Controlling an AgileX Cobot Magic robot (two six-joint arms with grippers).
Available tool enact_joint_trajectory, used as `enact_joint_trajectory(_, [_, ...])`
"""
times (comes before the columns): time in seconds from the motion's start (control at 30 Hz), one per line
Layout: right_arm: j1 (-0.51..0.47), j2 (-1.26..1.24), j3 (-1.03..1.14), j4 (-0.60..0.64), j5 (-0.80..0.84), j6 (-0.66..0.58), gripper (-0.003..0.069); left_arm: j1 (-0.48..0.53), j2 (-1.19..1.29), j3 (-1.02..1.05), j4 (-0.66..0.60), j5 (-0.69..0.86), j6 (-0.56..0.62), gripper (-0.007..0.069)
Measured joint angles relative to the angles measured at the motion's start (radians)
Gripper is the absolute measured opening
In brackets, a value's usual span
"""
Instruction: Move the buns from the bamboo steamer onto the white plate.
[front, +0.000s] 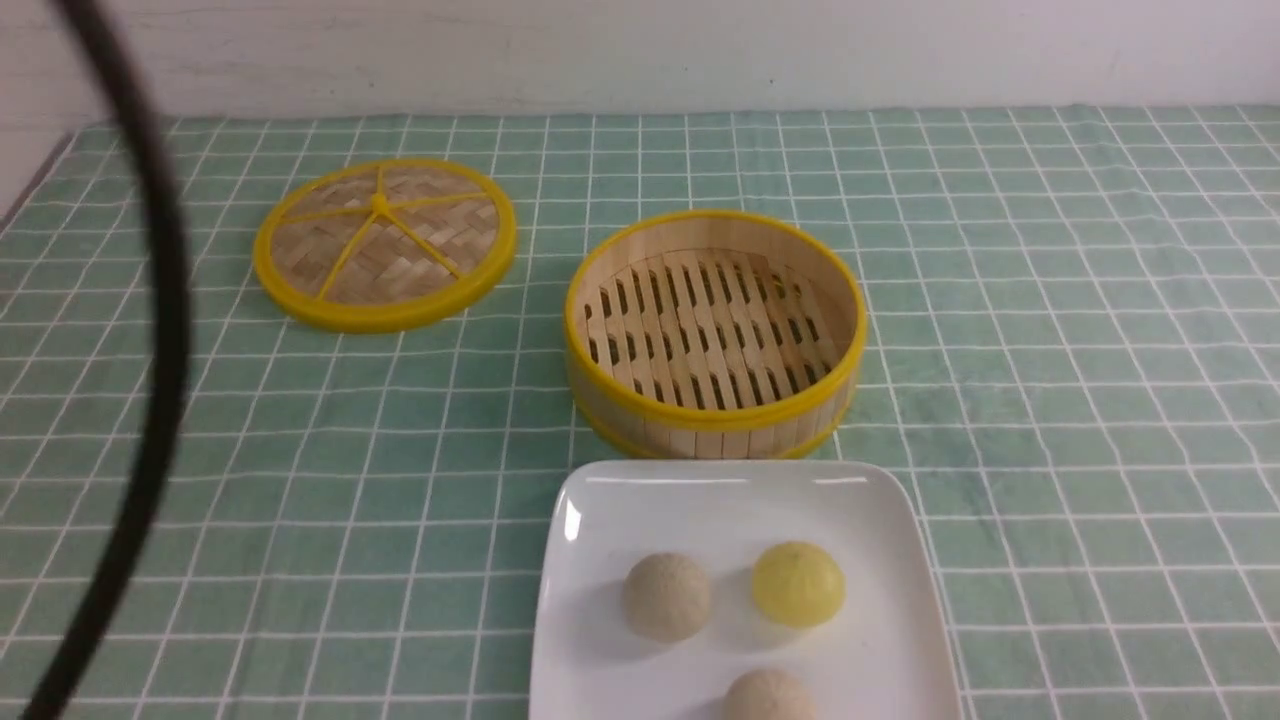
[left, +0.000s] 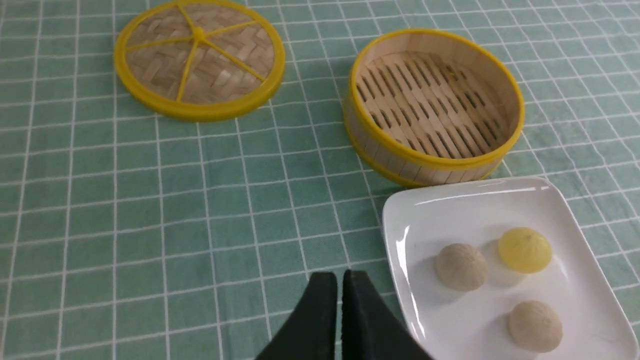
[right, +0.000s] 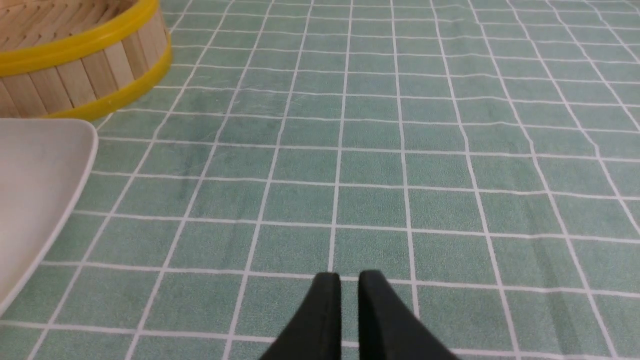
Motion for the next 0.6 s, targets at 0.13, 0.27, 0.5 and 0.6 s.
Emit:
enact_joint_trajectory(0.13, [0.0,0.0,0.0,0.0,0.0,0.0,0.009,0.0,-0.139,0.219,0.023,-0.054,-0.116,0.0033])
enact_joint_trajectory(0.27, [-0.001,0.0,0.0,0.0,0.0,0.0,0.0095,0.0,-0.223,0.423,-0.008,-0.289,-0.205,0.0015])
enact_joint_trajectory(0.5, [-0.005,0.0,0.001,0.0,0.0,0.0,0.0104,0.0,-0.255,0.608,-0.043,-0.762,-0.323,0.0015])
enact_joint_trajectory(0.6, [-0.005,0.0,0.001,0.0,0.0,0.0,0.0108,-0.001,-0.255,0.636,-0.043,-0.852,-0.332,0.0015])
